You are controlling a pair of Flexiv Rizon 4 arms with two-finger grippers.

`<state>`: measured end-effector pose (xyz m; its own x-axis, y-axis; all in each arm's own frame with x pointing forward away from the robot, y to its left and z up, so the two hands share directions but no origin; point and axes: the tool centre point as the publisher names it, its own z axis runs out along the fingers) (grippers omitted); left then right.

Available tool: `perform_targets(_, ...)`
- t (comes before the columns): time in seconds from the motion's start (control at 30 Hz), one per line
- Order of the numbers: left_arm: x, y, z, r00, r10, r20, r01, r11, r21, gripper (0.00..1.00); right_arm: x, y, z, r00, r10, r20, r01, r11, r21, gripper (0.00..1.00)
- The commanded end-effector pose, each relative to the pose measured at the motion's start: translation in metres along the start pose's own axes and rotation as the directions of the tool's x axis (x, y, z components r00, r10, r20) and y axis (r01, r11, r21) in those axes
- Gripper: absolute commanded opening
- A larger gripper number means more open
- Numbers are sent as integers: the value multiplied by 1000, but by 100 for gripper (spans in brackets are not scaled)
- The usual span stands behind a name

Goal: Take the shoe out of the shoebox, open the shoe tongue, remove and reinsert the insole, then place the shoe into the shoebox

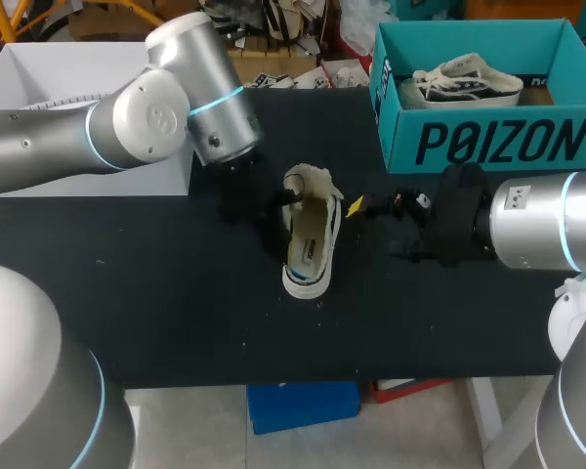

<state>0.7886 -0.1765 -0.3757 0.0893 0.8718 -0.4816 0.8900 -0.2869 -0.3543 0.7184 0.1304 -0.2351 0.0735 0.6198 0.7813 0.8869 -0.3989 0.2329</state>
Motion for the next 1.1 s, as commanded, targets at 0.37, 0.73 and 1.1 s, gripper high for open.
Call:
perform_targets(0.37,-3,5,22,997,17,-75,-15,1000,20,0,-2,1,-4,1000,-1,-5,1,1000,7,100)
perform_targets(0.73,0,10,33,990,27,-139,-27,1000,1,0,-2,1,-4,1000,-1,-5,1,1000,7,100)
perform_targets(1.1,1,22,34,969,67,-239,-97,988,-119,0,-2,1,-4,1000,-1,-5,1,1000,7,100)
